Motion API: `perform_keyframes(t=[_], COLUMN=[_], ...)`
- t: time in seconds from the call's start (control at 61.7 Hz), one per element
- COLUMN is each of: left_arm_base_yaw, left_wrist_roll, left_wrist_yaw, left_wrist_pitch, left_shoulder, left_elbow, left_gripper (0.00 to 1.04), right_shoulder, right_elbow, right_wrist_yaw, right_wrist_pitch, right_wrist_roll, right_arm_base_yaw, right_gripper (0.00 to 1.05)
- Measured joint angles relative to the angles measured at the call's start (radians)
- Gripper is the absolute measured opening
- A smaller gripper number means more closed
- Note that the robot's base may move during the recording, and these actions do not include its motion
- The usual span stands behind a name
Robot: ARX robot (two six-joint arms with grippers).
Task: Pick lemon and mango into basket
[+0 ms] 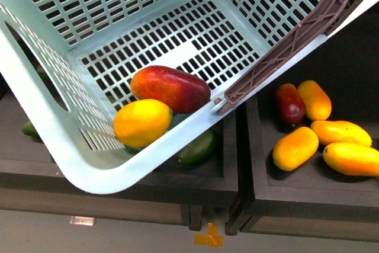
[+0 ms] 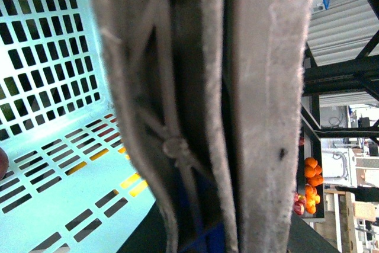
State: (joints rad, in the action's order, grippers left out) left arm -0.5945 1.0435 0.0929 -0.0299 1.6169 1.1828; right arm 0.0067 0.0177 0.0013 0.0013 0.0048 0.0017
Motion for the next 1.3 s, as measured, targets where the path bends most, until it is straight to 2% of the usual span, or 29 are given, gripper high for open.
perform_keyframes(t=[0.227,0.34,0.454,0.632,0.957,1.297], left_arm_base_yaw=[0.0,0.0,-0.003,-0.013,-0.001,0.0], left_wrist_roll=[0.001,0.001,0.003,0.021,0.005,0.004], left_wrist_yaw=[0.0,-0.001,0.001,0.027,-0.011,0.005], left_wrist_pitch=[0.0,0.0,0.0,0.0,0.0,0.0], left_shoulder=[0.0,0.0,0.0,0.0,0.0,0.0], left_elbow=[0.0,0.0,0.0,0.0,0.0,0.0], left_gripper=[0.17,0.17,0.17,0.17,0.17,0.17], right_shoulder=[0.0,0.0,-0.001,-0.002,-0.003,-0.003], right_elbow=[0.0,0.0,0.0,0.0,0.0,0.0], right_wrist_yaw=[0.0,0.0,0.002,0.002,0.002,0.0], right_wrist_pitch=[0.0,0.0,0.0,-0.002,-0.002,-0.003], right_wrist_roll=[0.0,0.0,0.001,0.0,0.0,-0.002], right_arm_base_yaw=[0.0,0.0,0.0,0.0,0.0,0.0], right_gripper=[0.59,0.82,0.98,0.96,0.96,0.96])
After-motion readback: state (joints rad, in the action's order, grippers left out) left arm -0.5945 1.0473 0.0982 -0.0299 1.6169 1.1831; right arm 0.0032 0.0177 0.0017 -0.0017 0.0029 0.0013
